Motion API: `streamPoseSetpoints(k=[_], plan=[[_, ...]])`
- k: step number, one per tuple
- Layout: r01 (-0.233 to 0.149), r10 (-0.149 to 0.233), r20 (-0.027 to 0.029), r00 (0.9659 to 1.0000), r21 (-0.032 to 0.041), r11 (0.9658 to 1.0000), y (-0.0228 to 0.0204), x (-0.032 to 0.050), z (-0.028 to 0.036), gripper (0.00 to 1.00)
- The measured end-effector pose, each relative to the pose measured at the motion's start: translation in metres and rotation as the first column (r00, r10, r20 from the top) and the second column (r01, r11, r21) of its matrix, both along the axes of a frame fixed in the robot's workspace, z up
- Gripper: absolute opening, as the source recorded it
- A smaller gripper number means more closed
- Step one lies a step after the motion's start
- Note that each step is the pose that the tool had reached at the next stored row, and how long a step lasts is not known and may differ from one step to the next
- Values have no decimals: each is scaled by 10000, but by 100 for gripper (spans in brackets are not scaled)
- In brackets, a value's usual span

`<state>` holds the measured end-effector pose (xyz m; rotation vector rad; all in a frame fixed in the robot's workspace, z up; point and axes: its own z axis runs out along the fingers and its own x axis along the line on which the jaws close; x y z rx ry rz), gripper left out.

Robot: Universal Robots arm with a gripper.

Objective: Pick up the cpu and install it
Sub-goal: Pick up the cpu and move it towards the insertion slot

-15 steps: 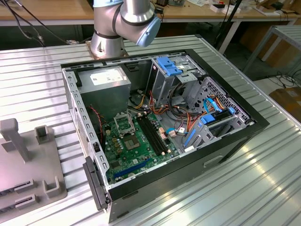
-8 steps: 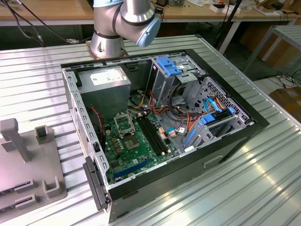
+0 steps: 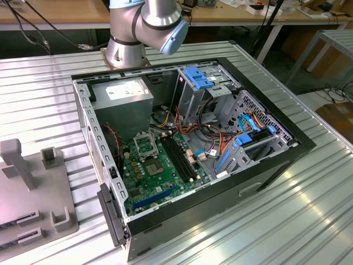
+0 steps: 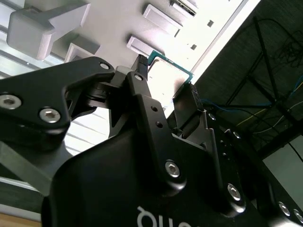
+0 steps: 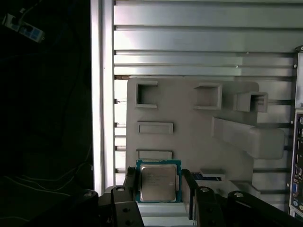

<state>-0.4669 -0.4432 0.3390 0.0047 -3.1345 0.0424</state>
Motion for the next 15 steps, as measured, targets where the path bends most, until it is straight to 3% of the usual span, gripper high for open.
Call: streamPoseSetpoints(k=[11,15], plan=[[-1,1,-6,10000,0,10000,0,5,8,47],[-2,2,-5,10000,0,10000,0,44,8,47]])
